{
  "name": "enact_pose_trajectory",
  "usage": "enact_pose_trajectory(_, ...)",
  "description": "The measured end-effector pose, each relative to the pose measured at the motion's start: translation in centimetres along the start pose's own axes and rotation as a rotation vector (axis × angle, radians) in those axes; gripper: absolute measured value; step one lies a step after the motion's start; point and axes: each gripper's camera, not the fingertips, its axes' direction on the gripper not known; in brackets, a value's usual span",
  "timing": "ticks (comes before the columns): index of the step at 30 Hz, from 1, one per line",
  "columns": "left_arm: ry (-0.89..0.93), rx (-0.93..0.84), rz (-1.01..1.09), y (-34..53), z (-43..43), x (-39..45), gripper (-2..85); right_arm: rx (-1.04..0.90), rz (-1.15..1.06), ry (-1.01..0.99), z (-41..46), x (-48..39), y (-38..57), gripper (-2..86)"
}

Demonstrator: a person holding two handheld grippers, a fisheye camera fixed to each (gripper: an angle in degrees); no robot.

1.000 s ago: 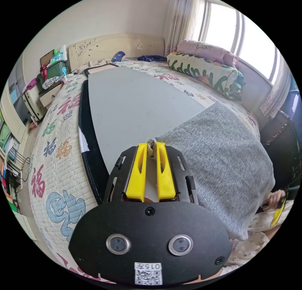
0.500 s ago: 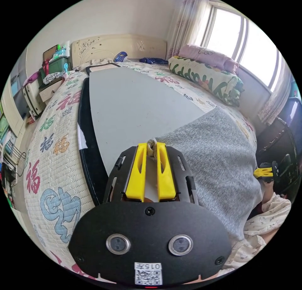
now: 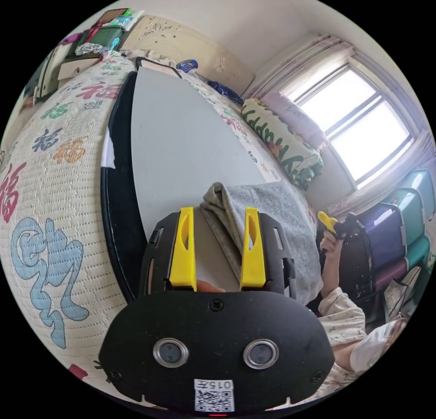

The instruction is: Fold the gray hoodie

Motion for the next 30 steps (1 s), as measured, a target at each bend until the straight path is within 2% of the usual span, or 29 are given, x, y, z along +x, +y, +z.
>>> enact_pose_trajectory(5,0.021,-0.040,0.013,-1.3,1.4,1.2,17.2,-0.084,0.083,0.077,5.4,3.0,-6.5,15.7)
enact_pose_trajectory(11,0.015,-0.029,-0.007,-2.1,1.9,2.3,16.5,-0.174,0.071,0.125,10.0,2.0,-11.7,17.5)
enact_pose_trajectory(16,0.035,-0.019,-0.030,-1.1,2.0,2.5,13.8,-0.252,0.140,0.121,13.8,2.1,-14.3,16.3)
enact_pose_trajectory(21,0.066,-0.048,-0.020,0.8,2.7,3.5,11.1,-0.250,0.117,0.107,13.1,0.8,-14.6,12.9)
enact_pose_trajectory(24,0.071,0.020,0.008,3.4,1.6,5.1,9.5,-0.211,0.082,0.086,11.5,-0.9,-13.8,10.6)
enact_pose_trajectory(28,0.133,0.202,0.144,9.5,-4.6,11.1,8.7,-0.078,-0.016,0.042,7.3,-6.2,-12.0,9.4)
enact_pose_trajectory(30,0.094,0.289,0.220,13.3,-8.3,14.8,8.6,-0.006,-0.080,0.005,4.5,-9.6,-11.1,9.2)
